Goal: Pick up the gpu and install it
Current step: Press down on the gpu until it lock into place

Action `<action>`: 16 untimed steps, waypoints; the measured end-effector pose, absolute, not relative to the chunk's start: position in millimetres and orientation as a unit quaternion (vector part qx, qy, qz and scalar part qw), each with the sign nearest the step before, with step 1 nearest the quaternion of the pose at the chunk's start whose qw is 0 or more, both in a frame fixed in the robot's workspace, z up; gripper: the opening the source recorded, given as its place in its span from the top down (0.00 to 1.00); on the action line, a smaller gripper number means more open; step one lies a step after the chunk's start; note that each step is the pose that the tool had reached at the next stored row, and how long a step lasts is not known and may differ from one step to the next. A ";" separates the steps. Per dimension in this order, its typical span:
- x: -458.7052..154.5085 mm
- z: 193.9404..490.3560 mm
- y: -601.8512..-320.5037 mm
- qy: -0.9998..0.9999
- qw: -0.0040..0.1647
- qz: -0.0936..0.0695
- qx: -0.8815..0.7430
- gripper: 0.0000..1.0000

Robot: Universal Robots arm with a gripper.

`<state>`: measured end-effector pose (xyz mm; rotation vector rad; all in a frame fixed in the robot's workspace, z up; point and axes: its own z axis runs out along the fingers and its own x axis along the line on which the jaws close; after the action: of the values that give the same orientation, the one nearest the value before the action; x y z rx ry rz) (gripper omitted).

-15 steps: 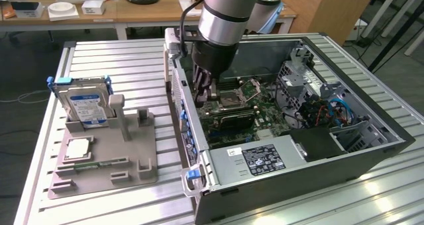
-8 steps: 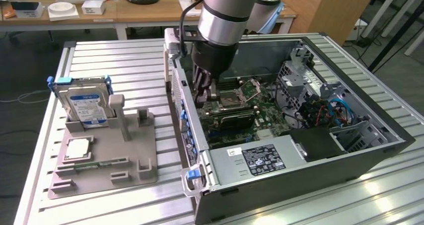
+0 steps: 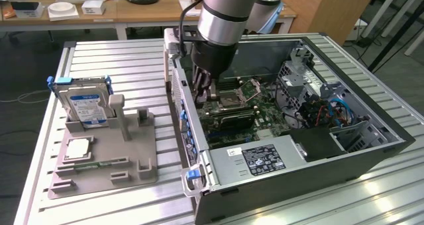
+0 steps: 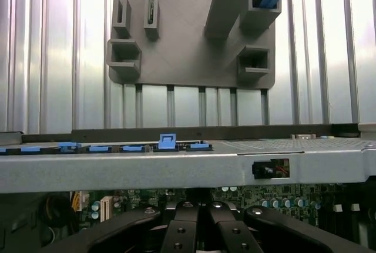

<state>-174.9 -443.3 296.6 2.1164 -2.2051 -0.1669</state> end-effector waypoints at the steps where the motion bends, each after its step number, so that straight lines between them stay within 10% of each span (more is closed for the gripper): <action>1: -175.2 296.6 -443.3 -0.720 0.041 -0.054 0.691 0.89; 16: -169.3 296.2 -441.9 -0.714 0.043 -0.052 0.697 0.89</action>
<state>-169.3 -441.9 296.2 2.1307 -2.1839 -0.1602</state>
